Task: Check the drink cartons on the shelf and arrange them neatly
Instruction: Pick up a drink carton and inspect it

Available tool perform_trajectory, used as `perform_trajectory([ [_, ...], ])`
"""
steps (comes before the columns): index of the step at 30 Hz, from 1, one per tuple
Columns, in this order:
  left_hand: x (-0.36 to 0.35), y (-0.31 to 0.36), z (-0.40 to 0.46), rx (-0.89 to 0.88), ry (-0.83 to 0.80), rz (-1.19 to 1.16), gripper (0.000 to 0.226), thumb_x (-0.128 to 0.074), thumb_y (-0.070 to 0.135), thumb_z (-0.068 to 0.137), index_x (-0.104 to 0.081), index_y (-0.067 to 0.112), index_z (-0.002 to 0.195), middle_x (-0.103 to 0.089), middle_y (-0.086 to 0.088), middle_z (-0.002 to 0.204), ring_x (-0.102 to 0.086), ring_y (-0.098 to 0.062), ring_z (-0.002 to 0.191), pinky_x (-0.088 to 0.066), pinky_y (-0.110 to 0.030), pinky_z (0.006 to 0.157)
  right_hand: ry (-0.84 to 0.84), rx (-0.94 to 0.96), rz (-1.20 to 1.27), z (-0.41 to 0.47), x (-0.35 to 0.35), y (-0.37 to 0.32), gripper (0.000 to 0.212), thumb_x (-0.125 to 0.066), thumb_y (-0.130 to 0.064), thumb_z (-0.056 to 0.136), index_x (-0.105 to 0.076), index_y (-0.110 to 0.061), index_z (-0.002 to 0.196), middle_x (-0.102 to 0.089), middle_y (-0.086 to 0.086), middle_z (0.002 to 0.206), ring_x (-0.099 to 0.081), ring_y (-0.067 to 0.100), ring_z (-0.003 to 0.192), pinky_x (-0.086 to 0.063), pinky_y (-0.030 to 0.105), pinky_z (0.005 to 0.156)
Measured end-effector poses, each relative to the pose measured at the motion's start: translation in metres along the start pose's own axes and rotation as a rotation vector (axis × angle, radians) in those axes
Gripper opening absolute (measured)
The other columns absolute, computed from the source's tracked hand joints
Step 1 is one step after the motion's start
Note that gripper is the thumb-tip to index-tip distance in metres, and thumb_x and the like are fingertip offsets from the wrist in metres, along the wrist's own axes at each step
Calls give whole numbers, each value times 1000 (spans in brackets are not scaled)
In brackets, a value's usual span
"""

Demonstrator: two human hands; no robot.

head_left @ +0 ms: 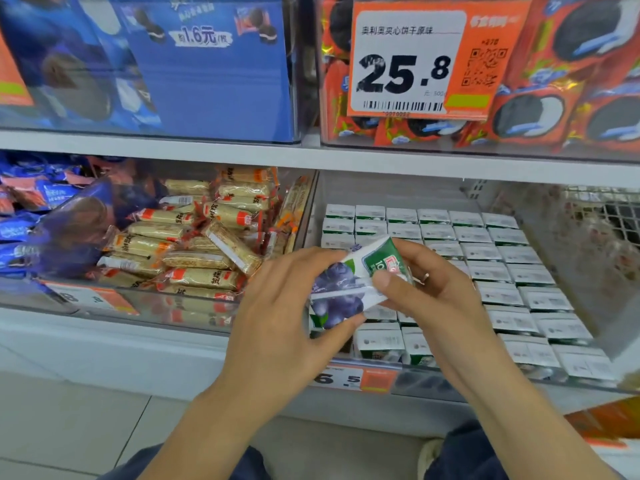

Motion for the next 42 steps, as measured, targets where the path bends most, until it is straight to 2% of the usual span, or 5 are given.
perform_trajectory([
  [10,14,-15,0,218,49,-308,34,-66,58,72,-58,47,102,-65,27,100,-60,3,93,-46,-9,70,-151,2,198,1,-10,-1,42,-68,-2,67,-70,-23,103,-71,2,106,-66,17,100,-54,25,79],
  [15,28,-3,-1,16,173,-85,40,-69,47,75,-56,37,111,-55,29,113,-50,9,108,-38,-10,91,-227,21,-2,-3,-18,-7,54,-79,-51,66,-66,-36,116,-70,-2,107,-64,17,106,-55,28,83],
  [19,29,7,-3,-183,186,61,43,-73,32,78,-54,20,114,-55,11,119,-50,-5,116,-33,-18,104,-178,37,45,-2,-13,-8,47,-74,-29,66,-69,-34,112,-71,-1,107,-66,17,102,-54,23,78],
  [28,25,4,-4,-183,187,103,55,-79,3,64,-50,18,108,-53,6,119,-51,-16,113,-34,-20,103,-211,90,76,0,-12,-11,66,-73,-1,63,-62,-34,119,-66,-3,117,-66,17,102,-56,27,75],
  [42,26,13,-6,-253,233,124,53,-77,-2,62,-51,15,106,-53,3,119,-51,-17,115,-34,-21,106,-278,156,41,-4,-14,-18,59,-80,-9,58,-66,-35,110,-67,-6,116,-66,17,102,-55,27,78],
])
Point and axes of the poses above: each hand's wrist, its own z-axis towards the middle knuckle, its own x-axis out of the back of the hand, y = z × x, the point moved 8 cm from there along z, towards the middle knuckle
